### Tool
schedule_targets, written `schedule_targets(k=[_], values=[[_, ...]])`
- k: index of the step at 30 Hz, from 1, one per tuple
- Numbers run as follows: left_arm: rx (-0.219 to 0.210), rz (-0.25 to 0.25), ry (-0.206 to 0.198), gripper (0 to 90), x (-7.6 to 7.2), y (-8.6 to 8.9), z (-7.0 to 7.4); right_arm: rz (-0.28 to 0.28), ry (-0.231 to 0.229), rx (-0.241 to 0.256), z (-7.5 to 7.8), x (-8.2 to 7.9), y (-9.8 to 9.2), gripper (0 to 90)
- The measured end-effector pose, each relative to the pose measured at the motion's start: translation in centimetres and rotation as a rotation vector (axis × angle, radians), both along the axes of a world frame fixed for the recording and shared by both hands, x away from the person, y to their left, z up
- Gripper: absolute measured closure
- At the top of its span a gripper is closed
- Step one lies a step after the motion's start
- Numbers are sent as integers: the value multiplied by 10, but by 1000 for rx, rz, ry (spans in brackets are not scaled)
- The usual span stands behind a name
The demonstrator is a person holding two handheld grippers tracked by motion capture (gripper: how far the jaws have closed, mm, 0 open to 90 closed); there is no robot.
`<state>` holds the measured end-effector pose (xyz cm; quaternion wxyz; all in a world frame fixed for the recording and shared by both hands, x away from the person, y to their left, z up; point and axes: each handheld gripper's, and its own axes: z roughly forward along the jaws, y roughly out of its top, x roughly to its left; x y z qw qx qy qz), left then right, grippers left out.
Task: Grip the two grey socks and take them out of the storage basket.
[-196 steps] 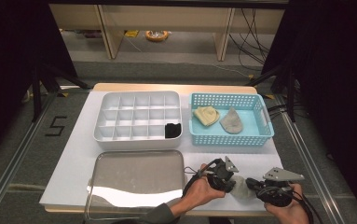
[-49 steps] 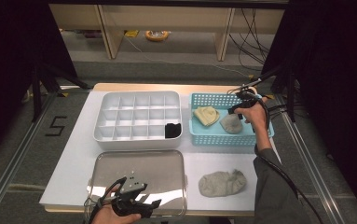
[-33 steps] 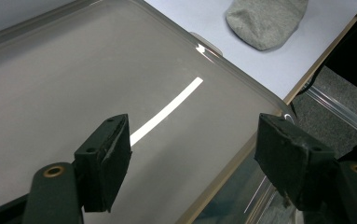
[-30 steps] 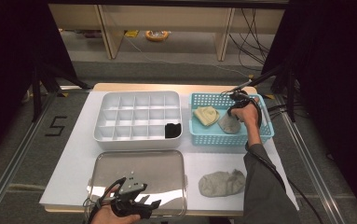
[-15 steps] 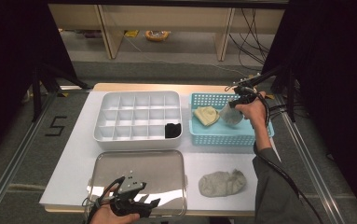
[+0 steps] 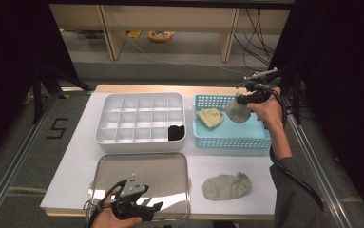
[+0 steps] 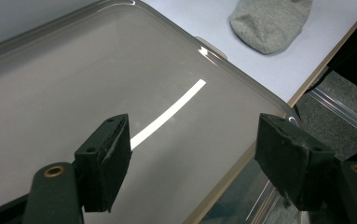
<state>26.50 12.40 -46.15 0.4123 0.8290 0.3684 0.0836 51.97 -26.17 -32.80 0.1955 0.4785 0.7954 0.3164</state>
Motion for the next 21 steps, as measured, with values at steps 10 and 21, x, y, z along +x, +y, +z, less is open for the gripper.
schedule_targets(k=[10, 21], values=[[0, -3, -5, 263, 0, 1, 1, 51, -46, 19, 19, -27, 0, 885], [13, 0, -6, 263, 2, 1, 0, 96, -61, 62, 20, -51, -1, 885]])
